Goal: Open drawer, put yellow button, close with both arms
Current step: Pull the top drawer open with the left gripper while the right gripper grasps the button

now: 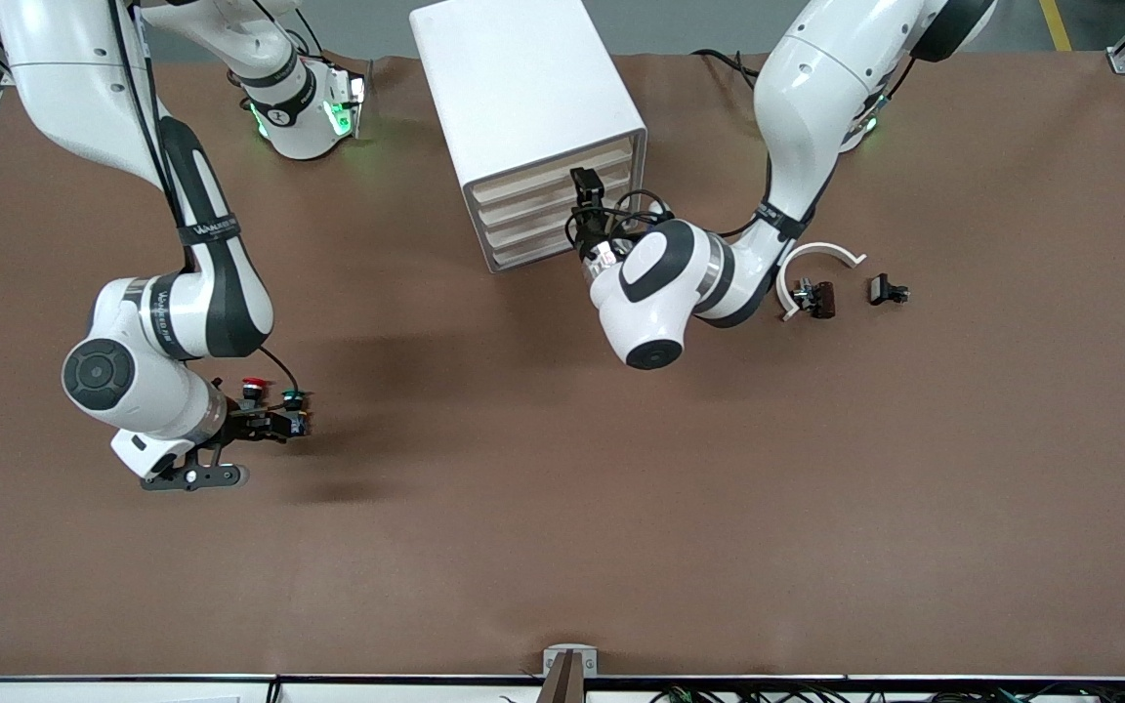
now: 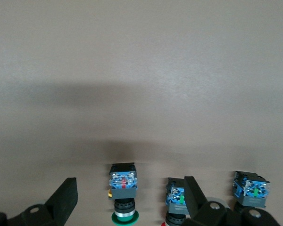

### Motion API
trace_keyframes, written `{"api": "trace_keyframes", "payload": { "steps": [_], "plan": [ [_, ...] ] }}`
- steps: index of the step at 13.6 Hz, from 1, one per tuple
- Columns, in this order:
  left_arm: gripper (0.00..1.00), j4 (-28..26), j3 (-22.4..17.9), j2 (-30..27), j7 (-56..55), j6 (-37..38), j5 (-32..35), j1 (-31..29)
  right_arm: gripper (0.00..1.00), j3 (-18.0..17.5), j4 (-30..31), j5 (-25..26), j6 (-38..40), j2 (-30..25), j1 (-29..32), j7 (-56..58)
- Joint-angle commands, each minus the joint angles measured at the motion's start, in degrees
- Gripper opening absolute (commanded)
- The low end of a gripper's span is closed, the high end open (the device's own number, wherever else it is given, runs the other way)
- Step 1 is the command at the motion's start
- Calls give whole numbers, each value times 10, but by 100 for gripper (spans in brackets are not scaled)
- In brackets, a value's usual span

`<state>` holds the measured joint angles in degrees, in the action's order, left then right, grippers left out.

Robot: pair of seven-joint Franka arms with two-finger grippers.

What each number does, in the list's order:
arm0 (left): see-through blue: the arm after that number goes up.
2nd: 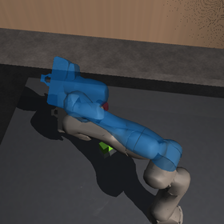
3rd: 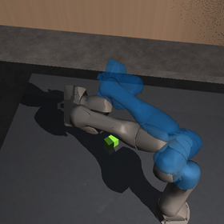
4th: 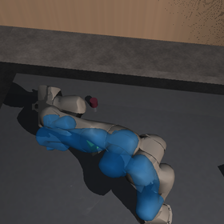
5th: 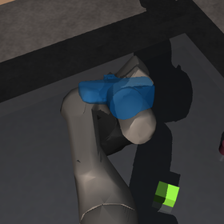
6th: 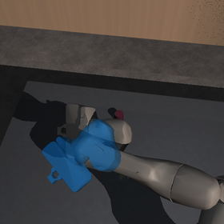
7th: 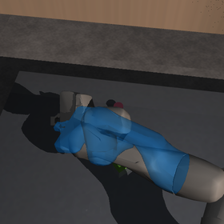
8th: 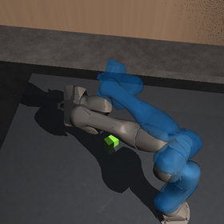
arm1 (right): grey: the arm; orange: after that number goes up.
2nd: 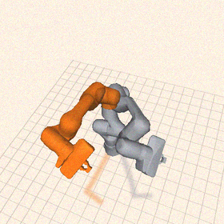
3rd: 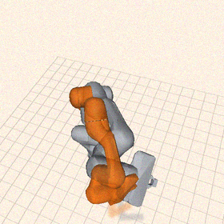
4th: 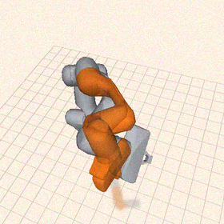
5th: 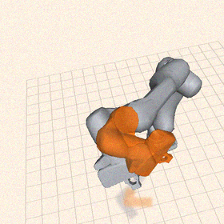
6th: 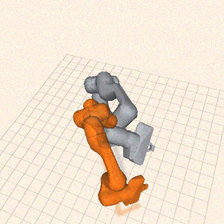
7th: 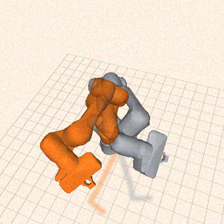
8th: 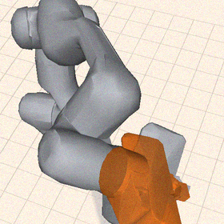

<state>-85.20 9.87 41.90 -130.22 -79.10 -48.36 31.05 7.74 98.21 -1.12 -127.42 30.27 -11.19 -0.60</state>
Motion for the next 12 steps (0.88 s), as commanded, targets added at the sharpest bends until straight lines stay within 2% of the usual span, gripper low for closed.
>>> {"api": "trace_keyframes", "payload": {
  "steps": [1, 4, 8, 11, 12],
  "plan": [
    [61, 8, -4, 12, -21, 10, -28, 6, 100, -3, 4, -5, 1, -12, 40, 5],
    [61, 8, -4, 13, -32, 11, -30, 19, 100, -2, 1, 1, -3, -15, 90, 58],
    [39, 7, -4, 13, -36, 12, -50, 29, 100, -1, -3, 4, -13, -9, 152, 125],
    [0, 8, -4, 16, -36, 12, -51, 29, 100, -1, 1, 10, -47, 12, 162, 127],
    [0, 8, -5, 16, -36, 12, -52, 28, 100, -1, 4, 9, -49, 20, 161, 126]
  ]
}}
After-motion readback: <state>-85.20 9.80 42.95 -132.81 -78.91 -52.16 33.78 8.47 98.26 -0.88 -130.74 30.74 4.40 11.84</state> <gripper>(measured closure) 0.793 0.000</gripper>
